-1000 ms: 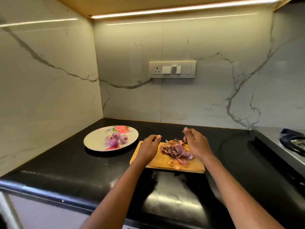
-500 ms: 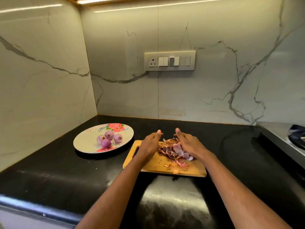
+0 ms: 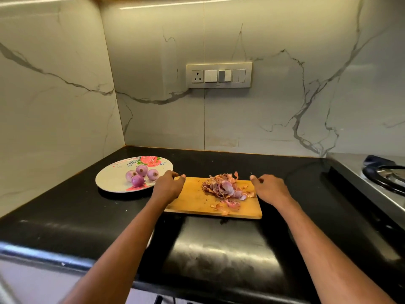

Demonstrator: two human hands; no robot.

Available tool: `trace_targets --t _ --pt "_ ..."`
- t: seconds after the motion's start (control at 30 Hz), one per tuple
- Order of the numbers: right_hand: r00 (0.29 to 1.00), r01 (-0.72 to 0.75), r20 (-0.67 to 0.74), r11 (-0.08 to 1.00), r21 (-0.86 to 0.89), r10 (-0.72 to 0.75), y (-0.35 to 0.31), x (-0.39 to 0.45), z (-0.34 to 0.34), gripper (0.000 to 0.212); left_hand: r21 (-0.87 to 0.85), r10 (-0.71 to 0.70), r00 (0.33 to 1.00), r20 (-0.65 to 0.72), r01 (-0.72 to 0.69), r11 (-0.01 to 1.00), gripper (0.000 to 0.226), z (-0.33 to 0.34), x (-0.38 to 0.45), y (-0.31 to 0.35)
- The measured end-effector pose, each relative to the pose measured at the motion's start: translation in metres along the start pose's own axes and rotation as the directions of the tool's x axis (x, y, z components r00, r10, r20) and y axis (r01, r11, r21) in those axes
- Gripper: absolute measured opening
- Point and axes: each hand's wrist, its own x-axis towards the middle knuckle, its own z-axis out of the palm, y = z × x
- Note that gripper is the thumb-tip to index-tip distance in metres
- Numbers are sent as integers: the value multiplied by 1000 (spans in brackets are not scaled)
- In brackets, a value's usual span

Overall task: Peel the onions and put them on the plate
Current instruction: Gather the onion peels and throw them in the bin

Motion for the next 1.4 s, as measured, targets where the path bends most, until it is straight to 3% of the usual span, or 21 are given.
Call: trace_targets --t 0.2,0.33,0.47,0.7,0.97,1.4 --pt "996 -84 -10 954 288 91 -19 -16 3 50 -341 -102 995 -23 88 936 42 8 -10 15" --pt "981 -104 -61 767 633 183 -11 -12 -3 31 -547 -96 990 -102 25 837 38 5 -7 20" --pt "979 -45 -80 578 815 188 -23 -5 -23 45 -653 -46 980 -193 -94 751 34 1 -2 32" --pt "968 66 -174 480 875 183 -29 -5 -36 36 -755 -13 971 -239 -178 632 43 -2 -4 33" --pt "935 175 -303 502 847 186 -39 -16 -40 29 -744 64 969 -240 -226 628 44 -2 -5 29" --pt "923 219 -360 584 782 137 -38 -26 -36 33 -736 104 966 -239 -250 630 46 5 -4 19"
